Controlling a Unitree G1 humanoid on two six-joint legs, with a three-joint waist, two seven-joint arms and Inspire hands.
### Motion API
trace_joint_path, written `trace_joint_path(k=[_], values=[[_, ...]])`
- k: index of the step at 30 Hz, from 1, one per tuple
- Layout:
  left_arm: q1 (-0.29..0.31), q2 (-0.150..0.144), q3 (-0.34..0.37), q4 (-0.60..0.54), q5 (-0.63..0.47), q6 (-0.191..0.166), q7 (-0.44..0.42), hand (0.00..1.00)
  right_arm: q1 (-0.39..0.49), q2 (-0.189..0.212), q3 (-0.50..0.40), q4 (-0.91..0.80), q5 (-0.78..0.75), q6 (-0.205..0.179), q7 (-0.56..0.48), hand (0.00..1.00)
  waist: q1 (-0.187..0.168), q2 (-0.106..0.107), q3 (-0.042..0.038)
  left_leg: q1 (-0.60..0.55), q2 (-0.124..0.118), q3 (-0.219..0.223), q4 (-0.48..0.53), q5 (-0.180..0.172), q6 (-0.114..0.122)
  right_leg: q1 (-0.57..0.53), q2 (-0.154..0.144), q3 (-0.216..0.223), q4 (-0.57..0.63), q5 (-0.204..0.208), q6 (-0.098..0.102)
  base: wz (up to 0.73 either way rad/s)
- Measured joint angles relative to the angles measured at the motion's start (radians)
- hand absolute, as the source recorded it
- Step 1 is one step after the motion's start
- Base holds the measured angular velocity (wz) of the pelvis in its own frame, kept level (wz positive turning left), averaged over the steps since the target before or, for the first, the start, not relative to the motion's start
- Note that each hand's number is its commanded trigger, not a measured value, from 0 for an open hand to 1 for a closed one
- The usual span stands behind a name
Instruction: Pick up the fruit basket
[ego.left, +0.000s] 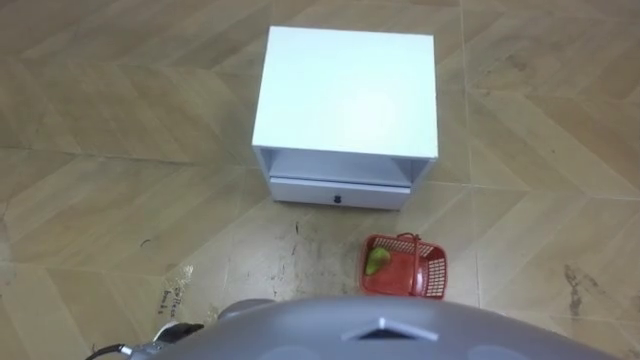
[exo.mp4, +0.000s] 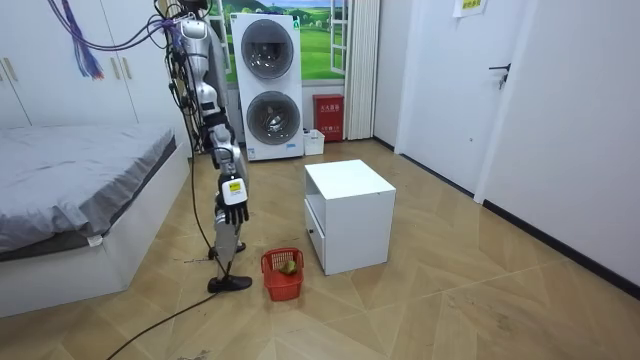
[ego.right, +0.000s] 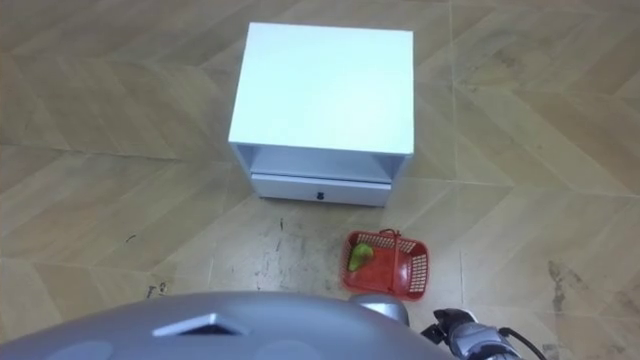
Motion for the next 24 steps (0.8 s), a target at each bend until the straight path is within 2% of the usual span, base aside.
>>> trace_joint_path(k=[5, 7, 8, 10, 12, 16, 17, 18, 19, 20, 21, 22, 23, 24], values=[[0.0, 0.0, 0.0, 0.001, 0.0, 0.004, -0.015, 0.0, 0.001, 0.006, 0.0, -0.001, 0.008, 0.006, -0.003, 0.0, 0.0, -0.007, 0.0, -0.002, -0.002, 0.0, 0.005, 0.0, 0.0, -0.002, -0.004, -0.001, 0.007, -0.001, 0.001, 0.0], [0.001, 0.0, -0.002, -0.002, -0.001, 0.005, -0.016, 0.0, -0.002, 0.005, -0.007, -0.008, 0.016, 0.019, -0.004, 0.0, -0.001, -0.013, -0.0008, -0.016, -0.009, 0.012, 0.022, -0.003, 0.005, -0.02, -0.017, -0.005, 0.04, -0.018, 0.005, 0.06], [-0.004, 0.0, -0.003, -0.002, -0.002, 0.005, -0.017, 0.0, -0.002, 0.001, -0.009, -0.01, 0.022, 0.024, -0.007, 0.0, -0.003, -0.014, -0.0003, -0.029, -0.015, 0.024, 0.041, -0.011, 0.016, -0.035, -0.028, -0.011, 0.071, -0.034, 0.01, 0.21], [-0.013, 0.0, -0.003, -0.002, -0.001, -0.001, -0.016, 0.0, -0.006, -0.003, -0.021, -0.021, 0.031, 0.028, -0.017, 0.0, 0.0, -0.015, -0.0018, -0.048, -0.021, 0.036, 0.064, -0.03, 0.023, -0.062, -0.044, -0.016, 0.117, -0.051, 0.019, 0.12], [-0.016, 0.004, -0.002, 0.001, -0.004, -0.005, -0.014, 0.0, -0.016, -0.005, -0.039, -0.041, 0.042, 0.021, -0.041, 0.0, -0.004, -0.009, 0.003, -0.062, -0.033, 0.037, 0.083, -0.04, 0.037, -0.082, -0.062, -0.013, 0.16, -0.056, 0.027, 0.0], [-0.022, 0.026, 0.002, 0.003, -0.004, -0.032, -0.01, 0.0, -0.018, -0.015, -0.065, -0.049, 0.069, 0.014, -0.062, 0.0, -0.005, -0.002, 0.008, -0.106, -0.046, 0.036, 0.145, -0.057, 0.065, -0.158, -0.09, -0.006, 0.265, -0.05, 0.032, 0.04], [-0.031, 0.028, 0.013, 0.019, -0.004, -0.044, -0.01, 0.0, -0.026, -0.019, -0.079, -0.056, 0.069, 0.014, -0.067, 0.0, -0.002, -0.002, 0.0054, -0.129, -0.048, 0.042, 0.167, -0.062, 0.074, -0.188, -0.094, 0.006, 0.289, -0.038, 0.032, -0.15], [-0.038, 0.029, 0.035, 0.027, -0.004, -0.052, -0.009, 0.0, -0.024, -0.022, -0.079, -0.082, 0.069, 0.014, -0.071, 0.0, -0.003, 0.012, 0.0006, -0.15, -0.047, 0.045, 0.179, -0.065, 0.083, -0.215, -0.101, 0.011, 0.318, -0.025, 0.036, -0.17], [-0.041, 0.03, 0.046, 0.037, -0.004, -0.057, -0.007, 0.0, -0.024, -0.024, -0.079, -0.091, 0.07, 0.01, -0.073, 0.0, -0.002, 0.011, 0.0017, -0.158, -0.046, 0.048, 0.18, -0.064, 0.089, -0.227, -0.106, 0.018, 0.337, -0.021, 0.036, -0.08], [-0.042, 0.03, 0.069, 0.046, -0.004, -0.068, -0.006, 0.0, -0.021, -0.027, -0.081, -0.107, 0.081, 0.01, -0.073, 0.0, -0.003, 0.014, 0.0021, -0.171, -0.042, 0.068, 0.189, -0.071, 0.107, -0.259, -0.118, 0.02, 0.398, -0.015, 0.037, 0.1], [-0.041, 0.036, 0.084, 0.05, -0.004, -0.078, -0.004, 0.0, -0.011, -0.027, -0.083, -0.127, 0.114, 0.014, -0.078, 0.0, -0.005, 0.014, 0.0054, -0.187, -0.04, 0.086, 0.217, -0.082, 0.121, -0.305, -0.142, 0.028, 0.561, -0.014, 0.031, 0.25], [-0.042, 0.039, 0.085, 0.049, -0.004, -0.081, -0.003, 0.0, -0.004, -0.028, -0.082, -0.132, 0.134, 0.015, -0.081, 0.0, -0.005, 0.009, 0.0036, -0.193, -0.042, 0.086, 0.231, -0.088, 0.126, -0.312, -0.147, 0.03, 0.652, -0.01, 0.024, 0.4], [-0.039, 0.044, 0.084, 0.039, -0.004, -0.089, 0.003, 0.0, -0.007, -0.03, -0.083, -0.134, 0.175, 0.016, -0.089, 0.0, 0.003, -0.001, 0.002, -0.207, -0.048, 0.087, 0.252, -0.094, 0.133, -0.314, -0.159, 0.034, 0.81, -0.007, 0.013, 0.3], [-0.039, 0.045, 0.081, 0.037, -0.005, -0.09, 0.009, 0.0, -0.033, -0.033, -0.082, -0.134, 0.216, 0.012, -0.105, 0.0, 0.016, -0.004, 0.0012, -0.244, -0.048, 0.091, 0.28, -0.096, 0.136, -0.311, -0.156, 0.05, 0.904, -0.005, 0.014, 0.15]])
